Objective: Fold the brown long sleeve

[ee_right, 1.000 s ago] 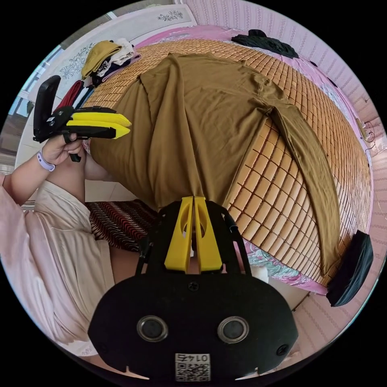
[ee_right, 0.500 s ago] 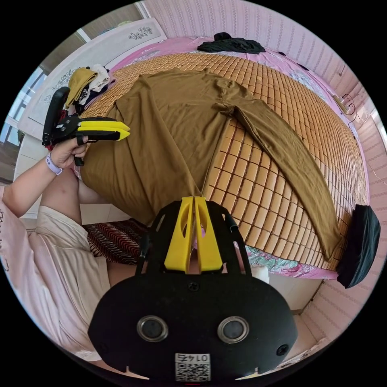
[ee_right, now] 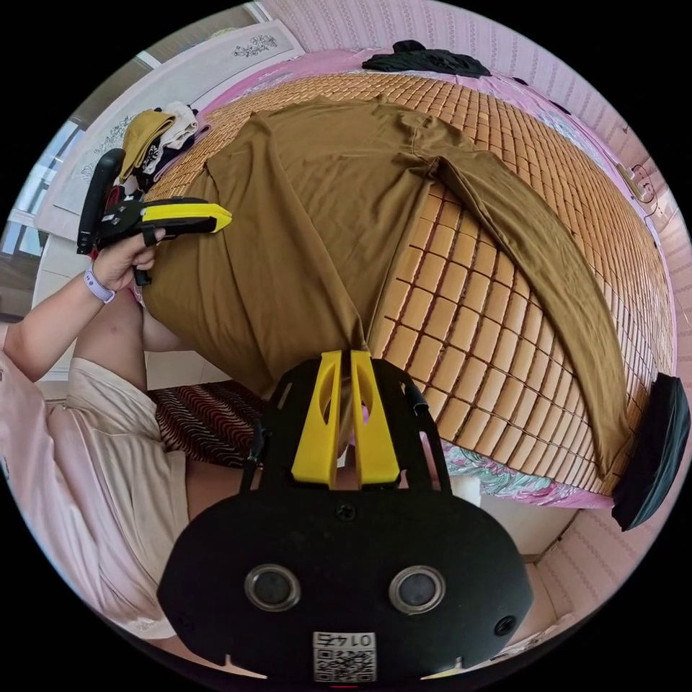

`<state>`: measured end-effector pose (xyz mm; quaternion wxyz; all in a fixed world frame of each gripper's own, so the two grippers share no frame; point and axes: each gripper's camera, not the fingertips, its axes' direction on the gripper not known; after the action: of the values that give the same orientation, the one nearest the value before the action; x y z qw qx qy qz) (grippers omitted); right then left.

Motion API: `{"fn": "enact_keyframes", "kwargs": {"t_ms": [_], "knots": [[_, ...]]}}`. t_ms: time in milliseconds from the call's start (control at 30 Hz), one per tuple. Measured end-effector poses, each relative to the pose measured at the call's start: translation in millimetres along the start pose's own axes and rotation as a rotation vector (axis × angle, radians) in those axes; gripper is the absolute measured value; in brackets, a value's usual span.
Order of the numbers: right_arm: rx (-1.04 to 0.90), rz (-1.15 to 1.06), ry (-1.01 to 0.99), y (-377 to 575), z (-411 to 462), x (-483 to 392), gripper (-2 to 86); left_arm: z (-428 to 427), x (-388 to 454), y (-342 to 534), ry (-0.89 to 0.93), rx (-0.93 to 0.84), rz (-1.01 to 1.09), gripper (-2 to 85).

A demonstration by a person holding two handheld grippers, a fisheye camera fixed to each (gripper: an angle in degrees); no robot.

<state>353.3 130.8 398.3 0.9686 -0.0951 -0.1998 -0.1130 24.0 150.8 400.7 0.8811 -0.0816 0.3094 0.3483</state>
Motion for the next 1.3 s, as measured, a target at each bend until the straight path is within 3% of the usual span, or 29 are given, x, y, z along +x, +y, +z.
{"fn": "enact_keyframes", "kwargs": {"t_ms": [300,433,500,700,867,1100,1200,1300], "knots": [[0.019,0.001,-0.003,8,-9,16,-0.4,-10,6,0,-0.044,-0.003,-0.015,-0.8],[0.026,-0.007,0.02,12,-12,18,-0.4,-26,-27,-8,-0.149,0.088,-0.137,-0.9],[0.027,-0.011,0.029,13,-13,19,-0.4,-20,-43,-10,-0.182,0.053,-0.18,-1.0],[0.036,0.037,-0.037,17,-21,38,-0.5,-21,-66,1,-0.063,0.026,-0.208,-1.0],[0.262,0.266,0.039,41,-51,92,2.2,-38,-70,14,-0.071,0.064,-0.223,-1.0],[0.423,0.975,0.327,111,-72,223,11.9,-57,-70,31,-0.044,0.092,-0.213,-1.0],[0.389,1.047,0.377,113,-60,248,12.0,-53,-70,27,-0.042,0.088,-0.222,-1.0],[0.403,0.953,0.417,113,-51,246,9.0,-43,-66,21,-0.065,0.037,-0.214,-1.0]]}}
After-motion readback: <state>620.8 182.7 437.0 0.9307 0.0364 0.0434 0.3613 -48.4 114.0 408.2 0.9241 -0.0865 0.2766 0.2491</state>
